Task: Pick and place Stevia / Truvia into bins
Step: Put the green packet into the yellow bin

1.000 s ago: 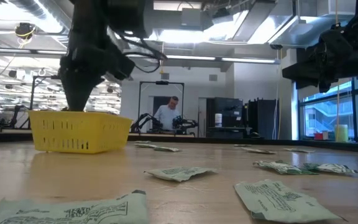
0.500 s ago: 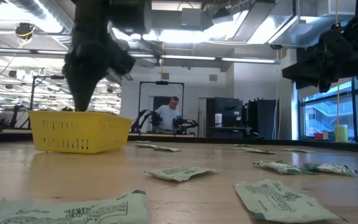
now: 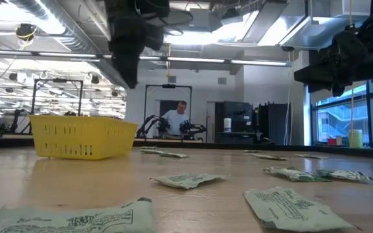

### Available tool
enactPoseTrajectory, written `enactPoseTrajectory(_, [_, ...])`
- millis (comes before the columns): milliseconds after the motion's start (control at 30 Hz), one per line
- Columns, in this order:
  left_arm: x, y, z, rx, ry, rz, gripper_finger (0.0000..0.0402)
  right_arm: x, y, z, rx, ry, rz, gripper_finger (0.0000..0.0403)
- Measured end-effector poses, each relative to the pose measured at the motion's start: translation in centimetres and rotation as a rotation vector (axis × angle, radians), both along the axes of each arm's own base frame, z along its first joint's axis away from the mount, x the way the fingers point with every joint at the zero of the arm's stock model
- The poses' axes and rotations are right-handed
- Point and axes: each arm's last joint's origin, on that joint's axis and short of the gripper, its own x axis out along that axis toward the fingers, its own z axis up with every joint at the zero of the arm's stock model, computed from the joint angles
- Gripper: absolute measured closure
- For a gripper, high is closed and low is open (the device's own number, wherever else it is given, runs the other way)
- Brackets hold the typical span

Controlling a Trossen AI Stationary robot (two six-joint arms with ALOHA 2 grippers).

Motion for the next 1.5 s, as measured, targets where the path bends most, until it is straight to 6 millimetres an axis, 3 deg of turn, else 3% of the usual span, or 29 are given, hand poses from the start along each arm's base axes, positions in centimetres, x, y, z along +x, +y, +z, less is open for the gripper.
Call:
enactPoseTrajectory(333, [2.0, 3.3, -1.8, 0.098, -0.067, -0.201, 0.0307, 0.0, 0.0, -0.1, 0.044, -0.018, -0.004, 0.0316])
enactPoseTrajectory(767, [5.4, 4.4, -8.6, 0.081, 0.043, -0.305, 0.031, 0.1, -0.1, -0.1, 0.091, -0.04, -0.015, 0.0316])
enactPoseTrajectory(1100, [6.2, 4.4, -12.6, 0.041, 0.137, -0.333, 0.032, 0.1, -0.1, -0.1, 0.092, -0.04, -0.016, 0.0316])
enactPoseTrajectory(1300, [6.4, 4.4, -13.3, 0.032, 0.158, -0.344, 0.0329, 0.1, -0.1, -0.1, 0.091, -0.039, -0.016, 0.0316])
enactPoseTrajectory(1500, [6.3, 4.5, -13.3, 0.031, 0.157, -0.343, 0.0369, 0.1, -0.1, -0.1, 0.09, -0.039, -0.016, 0.0316])
